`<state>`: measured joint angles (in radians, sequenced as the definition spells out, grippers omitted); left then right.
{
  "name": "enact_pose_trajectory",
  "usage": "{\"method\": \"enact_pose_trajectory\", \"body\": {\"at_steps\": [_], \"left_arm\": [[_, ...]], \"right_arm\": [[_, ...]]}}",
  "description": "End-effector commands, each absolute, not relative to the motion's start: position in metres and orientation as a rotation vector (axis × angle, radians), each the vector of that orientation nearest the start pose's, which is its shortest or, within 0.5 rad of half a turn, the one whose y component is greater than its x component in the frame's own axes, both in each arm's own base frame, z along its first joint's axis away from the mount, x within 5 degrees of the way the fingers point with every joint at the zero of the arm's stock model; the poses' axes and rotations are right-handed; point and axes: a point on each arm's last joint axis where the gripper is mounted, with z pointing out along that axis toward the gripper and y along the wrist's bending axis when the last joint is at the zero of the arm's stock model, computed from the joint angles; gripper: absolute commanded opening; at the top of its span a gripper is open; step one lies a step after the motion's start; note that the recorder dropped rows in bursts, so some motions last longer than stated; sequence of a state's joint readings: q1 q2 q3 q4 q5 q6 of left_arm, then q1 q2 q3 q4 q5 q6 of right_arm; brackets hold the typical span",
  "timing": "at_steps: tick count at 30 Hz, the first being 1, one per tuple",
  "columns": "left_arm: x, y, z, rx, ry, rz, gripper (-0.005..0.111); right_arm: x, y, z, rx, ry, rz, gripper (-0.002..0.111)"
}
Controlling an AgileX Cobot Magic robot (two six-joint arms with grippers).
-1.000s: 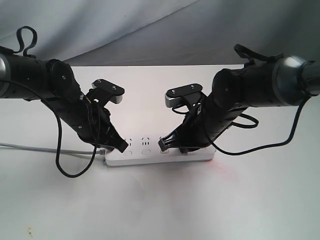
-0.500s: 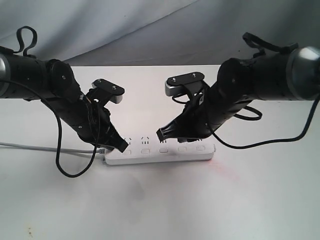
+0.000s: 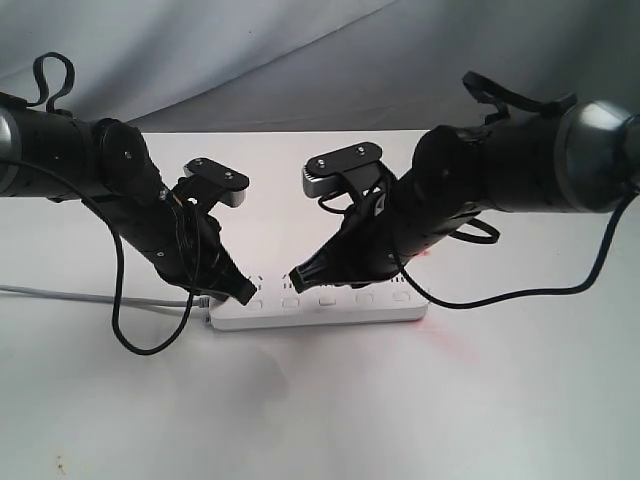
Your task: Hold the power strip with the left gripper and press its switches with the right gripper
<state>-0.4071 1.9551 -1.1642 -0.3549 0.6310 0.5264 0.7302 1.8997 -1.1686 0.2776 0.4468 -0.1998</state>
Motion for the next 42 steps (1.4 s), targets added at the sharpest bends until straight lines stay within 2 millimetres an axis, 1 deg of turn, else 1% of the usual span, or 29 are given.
{"method": "enact_pose_trajectory", "body": {"at_steps": [1,4,6,10,13,31,37,42], "left_arm": [[0.333,-0.166,0.14,0.927,2.715,-0.34,0.0],[0.333,-0.166,0.14,0.927,2.715,-0.34,0.0],[0.333,-0.166,0.14,0.927,2.715,-0.34,0.0],[0.333,-0.166,0.14,0.927,2.715,-0.34,0.0],[0.333,-0.166,0.14,0.927,2.715,-0.34,0.0],[0.333,-0.166,0.14,0.927,2.715,-0.34,0.0],[0.333,-0.166,0.14,0.927,2.715,-0.34,0.0],[0.333,-0.166,0.14,0.927,2.715,-0.34,0.0]], "right_arm": [[0.28,0.267,0.15,-0.957,2.548,0.394,0.0],[0.281,0.268,0.143,-0.959,2.56,0.387,0.0],[0.281,0.268,0.141,-0.962,2.56,0.385,0.0],[0.281,0.268,0.142,-0.949,2.554,0.392,0.0],[0.28,0.27,0.143,-0.911,2.57,0.429,0.0],[0.28,0.271,0.141,-0.917,2.57,0.446,0.0],[0.279,0.271,0.123,-0.936,2.627,0.427,0.0],[0.278,0.27,0.121,-0.943,2.643,0.425,0.0]]}}
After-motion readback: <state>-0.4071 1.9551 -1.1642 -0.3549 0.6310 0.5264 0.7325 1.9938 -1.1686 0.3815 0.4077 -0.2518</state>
